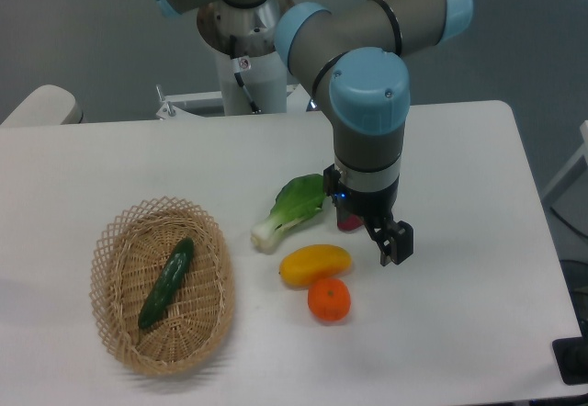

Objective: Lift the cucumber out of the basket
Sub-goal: 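Move the gripper over the basket above the green cucumber, then lower the gripper into the basket and close on the cucumber, then lift the cucumber out of the basket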

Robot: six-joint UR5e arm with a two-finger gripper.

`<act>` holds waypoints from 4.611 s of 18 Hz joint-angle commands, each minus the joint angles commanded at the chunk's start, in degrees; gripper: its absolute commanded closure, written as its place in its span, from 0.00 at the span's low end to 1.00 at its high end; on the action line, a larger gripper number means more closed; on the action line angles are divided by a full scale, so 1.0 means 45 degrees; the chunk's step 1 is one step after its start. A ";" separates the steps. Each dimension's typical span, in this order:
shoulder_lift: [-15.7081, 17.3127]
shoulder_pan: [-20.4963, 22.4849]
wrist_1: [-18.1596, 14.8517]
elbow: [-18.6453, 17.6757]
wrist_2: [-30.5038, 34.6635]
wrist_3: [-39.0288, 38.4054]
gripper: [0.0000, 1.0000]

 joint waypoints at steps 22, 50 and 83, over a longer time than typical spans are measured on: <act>-0.0155 -0.4002 0.1503 -0.2400 -0.0292 -1.0092 0.00; -0.1973 -0.5918 0.4180 -0.3692 -0.0137 -1.2480 0.20; -0.0664 -0.0823 0.1426 -0.0313 -0.0957 -0.3481 0.71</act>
